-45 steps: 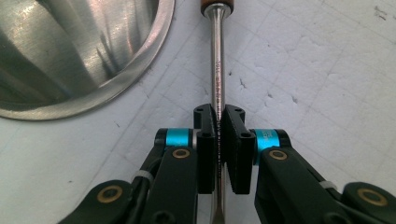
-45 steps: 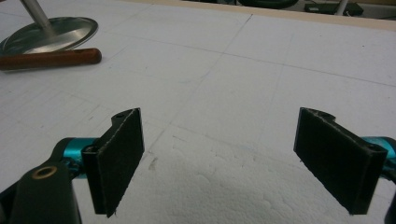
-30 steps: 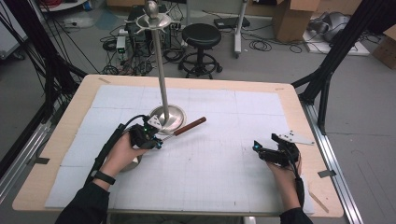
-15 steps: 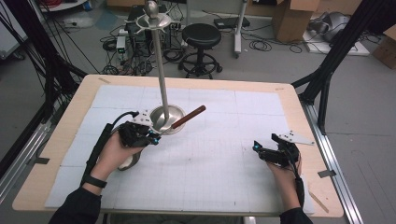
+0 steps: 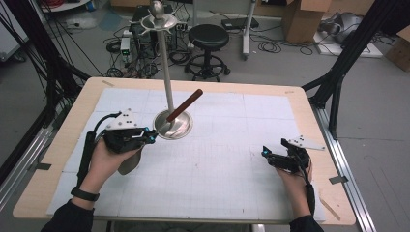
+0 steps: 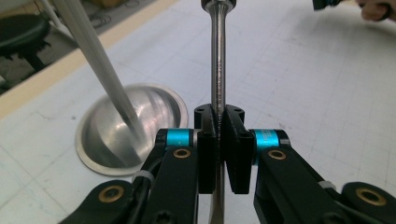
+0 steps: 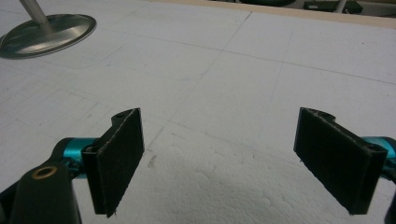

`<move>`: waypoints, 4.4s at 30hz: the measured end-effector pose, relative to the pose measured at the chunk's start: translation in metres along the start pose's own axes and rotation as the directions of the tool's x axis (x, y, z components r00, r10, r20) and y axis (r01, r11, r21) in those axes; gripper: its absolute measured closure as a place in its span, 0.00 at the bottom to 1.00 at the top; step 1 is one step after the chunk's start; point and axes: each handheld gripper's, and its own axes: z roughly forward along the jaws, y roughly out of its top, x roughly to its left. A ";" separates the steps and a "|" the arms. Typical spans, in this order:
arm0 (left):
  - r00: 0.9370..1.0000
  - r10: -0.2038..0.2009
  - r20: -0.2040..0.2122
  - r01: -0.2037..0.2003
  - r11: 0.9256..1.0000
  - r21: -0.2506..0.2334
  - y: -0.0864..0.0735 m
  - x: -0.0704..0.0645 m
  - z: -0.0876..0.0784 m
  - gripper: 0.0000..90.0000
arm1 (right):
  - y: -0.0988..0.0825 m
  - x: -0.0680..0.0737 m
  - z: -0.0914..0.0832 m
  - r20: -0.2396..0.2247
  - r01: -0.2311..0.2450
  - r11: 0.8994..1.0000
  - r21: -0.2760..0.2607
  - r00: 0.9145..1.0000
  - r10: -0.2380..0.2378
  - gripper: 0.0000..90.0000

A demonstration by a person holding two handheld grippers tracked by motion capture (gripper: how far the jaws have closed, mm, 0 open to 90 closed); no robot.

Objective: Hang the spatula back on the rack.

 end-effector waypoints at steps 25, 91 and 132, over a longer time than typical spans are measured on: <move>0.985 -0.037 -0.166 -0.024 0.935 -0.354 0.005 0.011 -0.065 0.94 | 0.000 0.000 0.001 0.003 0.006 1.000 0.004 1.000 -0.006 0.17; 0.958 -0.110 -0.266 -0.015 0.904 -0.427 0.021 0.047 -0.036 0.94 | -0.001 0.000 0.004 -0.009 0.011 1.000 0.015 1.000 -0.011 0.17; 0.956 -0.108 -0.272 -0.011 0.916 -0.400 0.022 0.050 -0.016 0.88 | -0.002 0.002 0.007 -0.021 0.014 0.999 0.030 1.000 -0.013 0.17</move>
